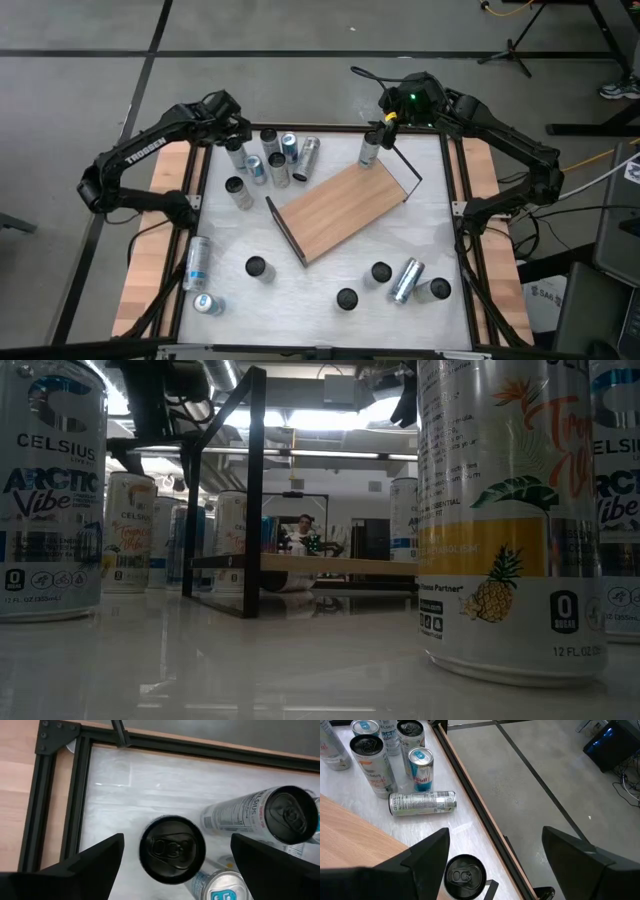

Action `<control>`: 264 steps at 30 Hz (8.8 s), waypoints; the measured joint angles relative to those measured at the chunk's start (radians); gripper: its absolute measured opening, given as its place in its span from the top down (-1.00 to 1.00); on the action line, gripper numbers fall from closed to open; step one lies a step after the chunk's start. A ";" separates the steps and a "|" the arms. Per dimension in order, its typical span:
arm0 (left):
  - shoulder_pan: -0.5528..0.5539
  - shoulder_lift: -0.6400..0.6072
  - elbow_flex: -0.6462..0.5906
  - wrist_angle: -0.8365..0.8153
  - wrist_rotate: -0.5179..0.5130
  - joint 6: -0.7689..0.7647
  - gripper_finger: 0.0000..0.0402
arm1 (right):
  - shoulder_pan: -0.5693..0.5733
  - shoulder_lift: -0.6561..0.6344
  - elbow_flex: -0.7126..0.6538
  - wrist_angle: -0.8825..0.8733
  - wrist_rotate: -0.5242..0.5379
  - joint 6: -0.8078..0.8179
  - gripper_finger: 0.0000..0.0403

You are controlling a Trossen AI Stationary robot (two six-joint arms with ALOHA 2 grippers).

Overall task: Place canned beverage on shelf
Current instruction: Put the white blue soda can on the shelf

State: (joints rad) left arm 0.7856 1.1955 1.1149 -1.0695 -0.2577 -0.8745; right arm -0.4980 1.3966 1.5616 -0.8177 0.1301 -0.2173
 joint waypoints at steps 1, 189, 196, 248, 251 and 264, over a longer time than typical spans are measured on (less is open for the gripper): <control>-0.005 0.009 0.000 0.000 -0.005 -0.010 -0.79 | 0.000 0.000 0.000 0.000 0.000 0.000 -0.53; -0.593 0.114 0.001 0.324 0.118 0.012 -0.22 | 0.508 0.496 0.001 0.496 0.213 0.221 -0.53; -0.592 0.114 0.001 0.385 0.117 0.009 -0.22 | 0.507 0.505 0.000 0.542 0.245 0.221 -0.53; -0.592 0.113 0.001 0.492 0.130 0.009 -0.22 | 0.504 0.504 -0.109 0.650 0.350 0.262 -0.53; -0.592 0.113 0.001 0.491 0.130 0.010 -0.22 | 0.504 0.504 -0.109 0.651 0.349 0.262 -0.53; -0.592 0.113 0.001 0.490 0.129 0.013 -0.36 | 0.504 0.504 -0.109 0.652 0.349 0.264 -0.14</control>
State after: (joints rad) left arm 0.1936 1.3083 1.1160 -0.5793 -0.1287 -0.8619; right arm 0.0055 1.9011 1.4521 -0.1654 0.4789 0.0463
